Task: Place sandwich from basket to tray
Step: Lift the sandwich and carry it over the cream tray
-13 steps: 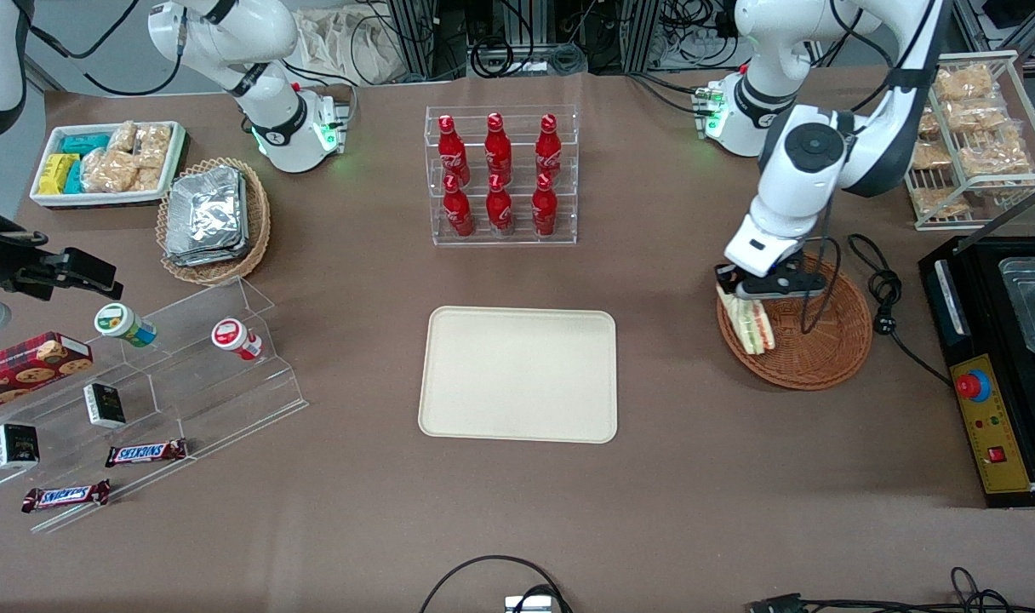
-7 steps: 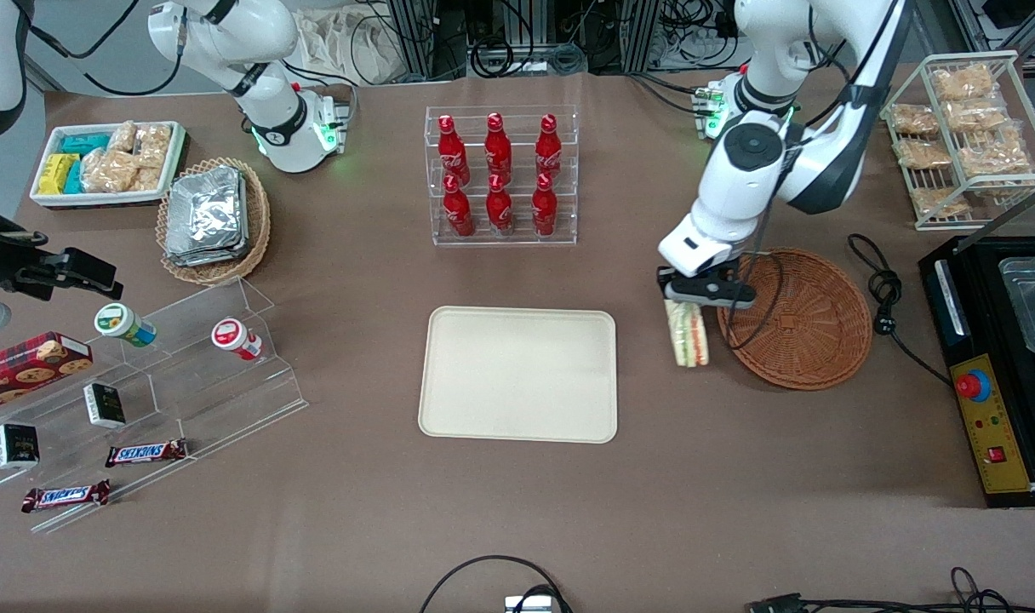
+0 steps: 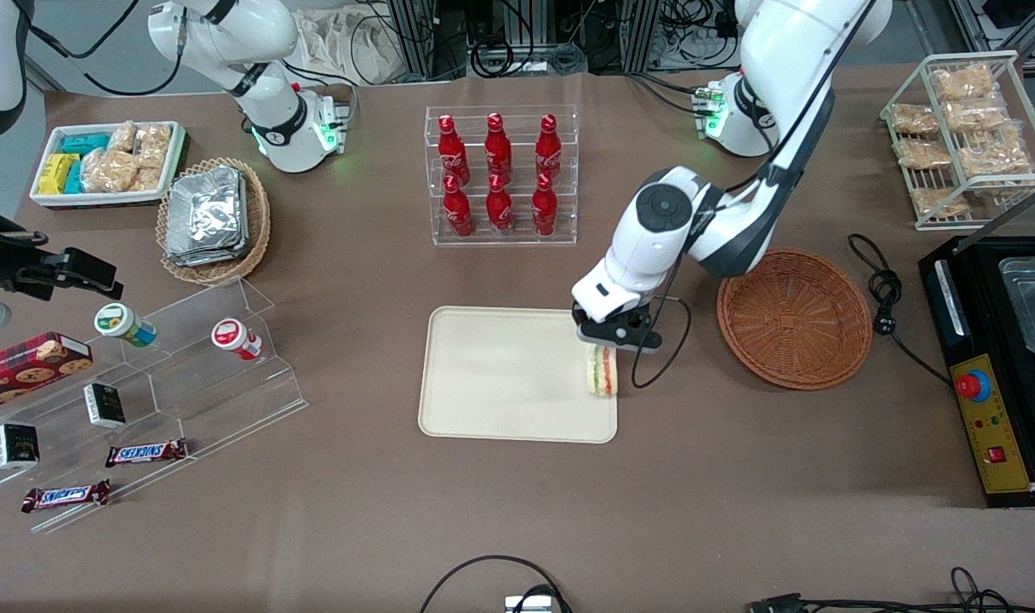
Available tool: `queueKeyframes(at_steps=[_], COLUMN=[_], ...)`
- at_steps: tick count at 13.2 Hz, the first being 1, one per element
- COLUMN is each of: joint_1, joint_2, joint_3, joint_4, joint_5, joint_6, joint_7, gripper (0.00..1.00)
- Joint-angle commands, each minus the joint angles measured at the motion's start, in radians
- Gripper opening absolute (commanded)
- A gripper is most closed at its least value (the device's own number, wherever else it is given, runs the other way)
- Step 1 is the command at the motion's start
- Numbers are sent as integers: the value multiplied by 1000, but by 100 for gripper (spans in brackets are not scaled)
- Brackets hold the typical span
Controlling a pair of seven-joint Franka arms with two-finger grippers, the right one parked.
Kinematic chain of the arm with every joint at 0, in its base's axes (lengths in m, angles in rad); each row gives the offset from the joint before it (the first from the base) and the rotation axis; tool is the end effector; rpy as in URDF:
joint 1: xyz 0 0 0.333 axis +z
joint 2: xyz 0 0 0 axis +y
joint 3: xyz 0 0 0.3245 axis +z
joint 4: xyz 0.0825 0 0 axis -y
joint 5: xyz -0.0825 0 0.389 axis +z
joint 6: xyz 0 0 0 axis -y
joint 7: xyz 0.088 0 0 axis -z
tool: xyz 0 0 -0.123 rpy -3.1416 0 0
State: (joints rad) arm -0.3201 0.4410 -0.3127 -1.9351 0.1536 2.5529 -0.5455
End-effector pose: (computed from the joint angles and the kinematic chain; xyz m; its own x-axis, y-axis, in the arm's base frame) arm 0.5313 -0.3773 0.2752 0.9751 -0.1523 0.1615 -0.1732 -0.9770 0.1245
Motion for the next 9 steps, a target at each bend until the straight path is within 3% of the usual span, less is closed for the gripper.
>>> queueKeyframes(at_steps=[1, 9], joint_1=[-33, -51], joint_2=[105, 186], joint_3=[9, 9], joint_4=[125, 176], joint_5=[3, 7], joint_6=[-28, -45], joint_7=[-18, -7], gripper=[12, 12])
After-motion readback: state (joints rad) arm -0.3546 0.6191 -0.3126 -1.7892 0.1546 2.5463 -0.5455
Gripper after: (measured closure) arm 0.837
